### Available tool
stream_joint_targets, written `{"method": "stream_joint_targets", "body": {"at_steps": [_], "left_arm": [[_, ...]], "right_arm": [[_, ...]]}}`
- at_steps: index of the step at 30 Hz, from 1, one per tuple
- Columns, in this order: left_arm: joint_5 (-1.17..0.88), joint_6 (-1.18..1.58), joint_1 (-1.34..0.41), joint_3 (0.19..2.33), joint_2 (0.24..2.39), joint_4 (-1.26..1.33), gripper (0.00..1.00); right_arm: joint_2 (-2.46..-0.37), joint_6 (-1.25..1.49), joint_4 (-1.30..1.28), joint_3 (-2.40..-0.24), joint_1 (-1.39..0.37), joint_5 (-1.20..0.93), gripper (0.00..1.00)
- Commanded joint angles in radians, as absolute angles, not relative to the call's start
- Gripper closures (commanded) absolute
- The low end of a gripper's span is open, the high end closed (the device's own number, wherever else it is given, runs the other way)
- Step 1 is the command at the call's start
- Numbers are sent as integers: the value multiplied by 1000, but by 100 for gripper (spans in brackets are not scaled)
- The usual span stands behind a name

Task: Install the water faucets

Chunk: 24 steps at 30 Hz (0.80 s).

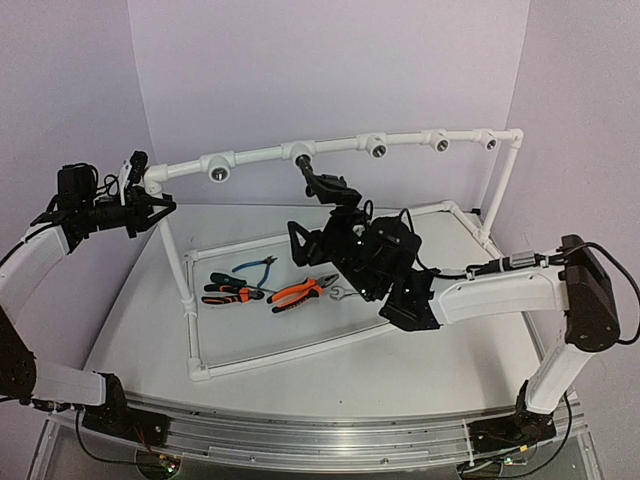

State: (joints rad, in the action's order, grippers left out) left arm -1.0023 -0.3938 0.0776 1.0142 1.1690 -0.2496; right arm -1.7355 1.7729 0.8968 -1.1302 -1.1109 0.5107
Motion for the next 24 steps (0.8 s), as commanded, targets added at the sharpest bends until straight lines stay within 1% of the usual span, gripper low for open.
{"method": "stream_joint_targets", "body": {"at_steps": [1,7,10,12,14,15,16,18,19,20,21,24], "left_arm": [[-1037,-470,3,987,1181,-286,100],[-1038,-473,3,983,1183,-281,100],[-1038,-477,3,984,1185,-284,100],[-1037,-480,3,985,1184,-284,100],[-1037,-482,3,986,1184,-284,100],[-1037,-483,3,986,1182,-285,100],[-1036,-485,3,985,1182,-285,100],[-1036,-489,3,985,1181,-286,100],[-1035,-489,3,984,1182,-285,100],[-1036,-490,3,983,1182,-282,100],[-1037,-488,3,981,1181,-279,100],[-1035,-482,3,979,1175,-269,100]], "right_arm": [[-1714,1766,1011,-994,-1119,369,2],[-1531,1792,1001,-694,-1119,439,2],[-1409,1767,892,-582,-1118,461,2],[-1292,1677,712,-544,-1117,484,2],[-1163,1492,278,-625,-1117,536,2],[-1112,1365,30,-716,-1118,574,2],[-1097,1207,-319,-885,-1121,624,3],[-1180,907,-682,-1140,-1179,815,2],[-1229,774,-808,-1251,-1222,917,2],[-1274,614,-863,-1337,-1256,991,2],[-1304,487,-872,-1379,-1295,1077,2],[-1401,46,-783,-1450,-1375,1335,2]]}}
